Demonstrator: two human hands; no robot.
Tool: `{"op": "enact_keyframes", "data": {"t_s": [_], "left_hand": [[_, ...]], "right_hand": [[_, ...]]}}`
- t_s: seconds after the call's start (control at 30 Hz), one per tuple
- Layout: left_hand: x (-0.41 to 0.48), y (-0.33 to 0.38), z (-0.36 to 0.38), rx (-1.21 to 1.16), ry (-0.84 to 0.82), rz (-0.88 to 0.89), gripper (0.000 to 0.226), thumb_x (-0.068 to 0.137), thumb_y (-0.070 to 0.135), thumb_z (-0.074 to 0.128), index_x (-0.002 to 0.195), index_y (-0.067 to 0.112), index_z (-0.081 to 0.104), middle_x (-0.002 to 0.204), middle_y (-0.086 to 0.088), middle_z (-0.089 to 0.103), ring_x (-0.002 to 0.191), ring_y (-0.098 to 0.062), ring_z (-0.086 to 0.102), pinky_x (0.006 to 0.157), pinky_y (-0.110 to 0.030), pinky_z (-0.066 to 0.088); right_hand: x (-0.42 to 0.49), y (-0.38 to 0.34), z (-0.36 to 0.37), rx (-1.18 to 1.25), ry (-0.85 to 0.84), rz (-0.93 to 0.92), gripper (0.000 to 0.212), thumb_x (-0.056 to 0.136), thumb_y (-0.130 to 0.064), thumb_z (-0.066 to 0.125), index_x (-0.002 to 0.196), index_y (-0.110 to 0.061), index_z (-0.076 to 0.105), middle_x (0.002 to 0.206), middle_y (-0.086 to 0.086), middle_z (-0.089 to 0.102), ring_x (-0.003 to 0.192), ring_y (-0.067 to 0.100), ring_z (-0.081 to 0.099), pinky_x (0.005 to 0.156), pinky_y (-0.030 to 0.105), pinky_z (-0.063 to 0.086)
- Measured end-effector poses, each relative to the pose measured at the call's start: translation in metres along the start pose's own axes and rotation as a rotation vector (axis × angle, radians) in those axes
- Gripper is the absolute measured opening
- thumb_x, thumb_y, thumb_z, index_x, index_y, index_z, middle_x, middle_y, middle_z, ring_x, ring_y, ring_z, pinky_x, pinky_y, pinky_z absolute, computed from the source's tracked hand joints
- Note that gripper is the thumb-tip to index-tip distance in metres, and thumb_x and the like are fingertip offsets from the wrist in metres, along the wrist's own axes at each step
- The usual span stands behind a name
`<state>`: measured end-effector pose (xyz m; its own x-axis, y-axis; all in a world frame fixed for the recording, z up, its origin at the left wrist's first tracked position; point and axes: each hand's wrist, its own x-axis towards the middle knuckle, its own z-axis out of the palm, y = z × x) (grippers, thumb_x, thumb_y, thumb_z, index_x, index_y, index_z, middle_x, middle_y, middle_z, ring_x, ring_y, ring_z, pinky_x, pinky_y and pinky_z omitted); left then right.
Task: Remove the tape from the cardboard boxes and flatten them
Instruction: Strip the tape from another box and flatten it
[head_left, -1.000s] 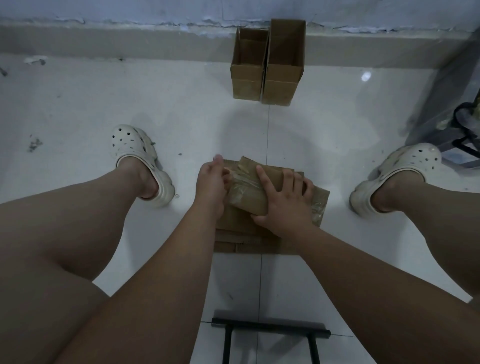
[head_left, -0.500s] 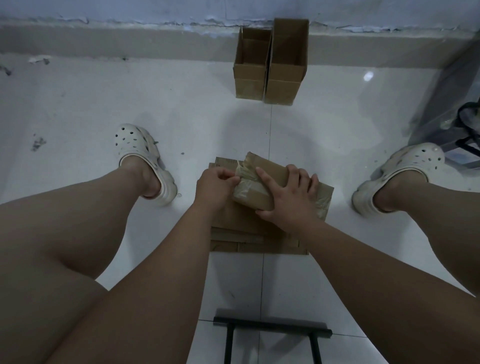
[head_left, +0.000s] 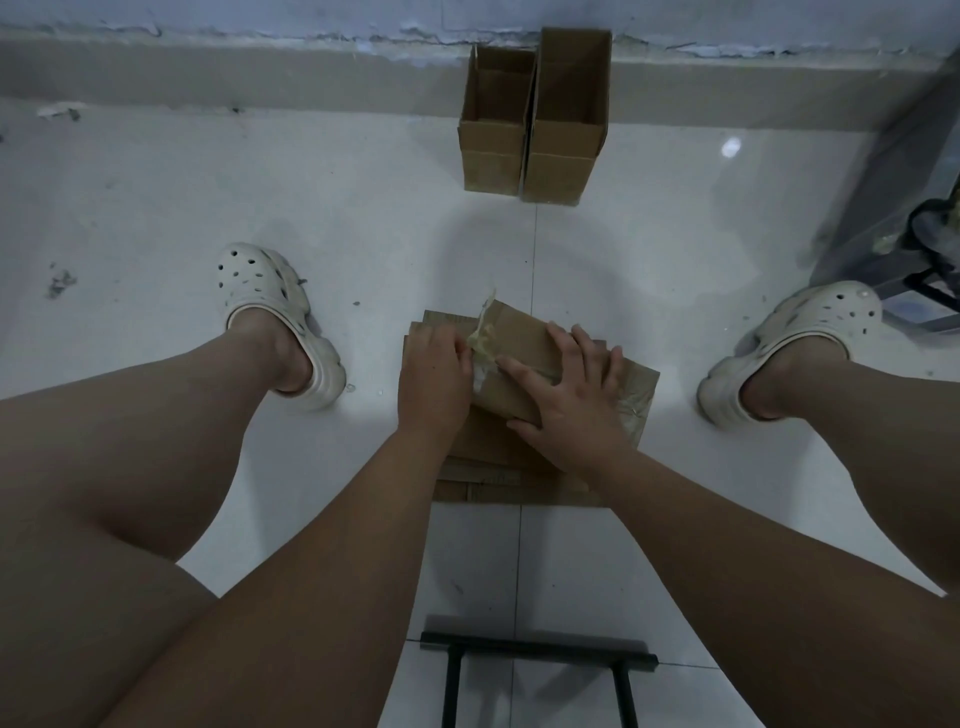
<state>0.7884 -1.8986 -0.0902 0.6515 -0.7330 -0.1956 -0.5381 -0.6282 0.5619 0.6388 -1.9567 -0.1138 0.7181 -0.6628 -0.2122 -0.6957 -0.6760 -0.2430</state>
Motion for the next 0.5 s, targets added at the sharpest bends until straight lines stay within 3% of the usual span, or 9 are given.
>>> {"op": "enact_keyframes", "data": {"t_s": [0.13,0.27,0.33,0.4,0.47,0.5], "left_hand": [[0.002,-0.001,-0.001,-0.043,-0.014,-0.024,0.003,0.092,0.009,0.051,0.094,0.010,0.053,0.097,-0.006,0.051,0.086,-0.015,0.047,0.068,-0.020,0.032],[0.004,0.002,-0.003,-0.087,-0.052,0.041,0.038,0.082,0.005,0.055,0.118,0.017,0.052,0.102,-0.002,0.050,0.092,-0.020,0.050,0.073,-0.032,0.044],[0.000,0.003,0.000,0.042,-0.032,0.129,0.028,0.082,0.010,0.058,0.110,0.012,0.060,0.106,-0.007,0.052,0.095,-0.022,0.049,0.078,-0.033,0.046],[-0.006,0.004,0.002,0.119,0.035,0.200,0.015,0.082,0.010,0.062,0.096,0.005,0.065,0.102,-0.012,0.056,0.090,-0.024,0.048,0.073,-0.029,0.042],[-0.011,0.005,0.002,0.149,0.096,0.306,0.004,0.077,0.002,0.067,0.078,0.000,0.064,0.086,-0.017,0.059,0.076,-0.029,0.051,0.062,-0.030,0.040],[-0.013,0.006,0.000,0.165,0.121,0.366,0.009,0.073,-0.003,0.070,0.070,0.000,0.061,0.075,-0.017,0.058,0.066,-0.029,0.051,0.057,-0.028,0.036]], "right_hand": [[0.000,-0.001,-0.005,0.017,-0.001,-0.021,0.072,0.077,-0.054,0.070,0.142,-0.046,0.041,0.158,0.012,0.020,0.145,0.034,0.008,0.114,0.064,-0.001],[-0.001,-0.004,-0.007,0.044,0.011,-0.037,0.070,0.078,-0.048,0.073,0.141,-0.040,0.045,0.156,0.011,0.025,0.146,0.034,0.011,0.114,0.063,0.000],[0.001,-0.007,-0.008,0.054,0.002,-0.023,0.069,0.080,-0.046,0.071,0.143,-0.039,0.043,0.156,0.010,0.023,0.147,0.033,0.007,0.115,0.062,-0.003],[0.002,-0.009,-0.009,0.070,-0.004,0.003,0.067,0.081,-0.043,0.070,0.143,-0.038,0.042,0.157,0.008,0.020,0.147,0.031,0.003,0.115,0.061,-0.006],[0.002,-0.011,-0.008,0.093,-0.011,0.016,0.066,0.081,-0.040,0.071,0.140,-0.036,0.043,0.156,0.008,0.019,0.147,0.031,0.000,0.115,0.062,-0.007],[0.002,-0.012,-0.007,0.104,-0.011,0.020,0.065,0.081,-0.038,0.072,0.139,-0.035,0.044,0.156,0.008,0.018,0.147,0.031,-0.001,0.115,0.062,-0.008]]}}
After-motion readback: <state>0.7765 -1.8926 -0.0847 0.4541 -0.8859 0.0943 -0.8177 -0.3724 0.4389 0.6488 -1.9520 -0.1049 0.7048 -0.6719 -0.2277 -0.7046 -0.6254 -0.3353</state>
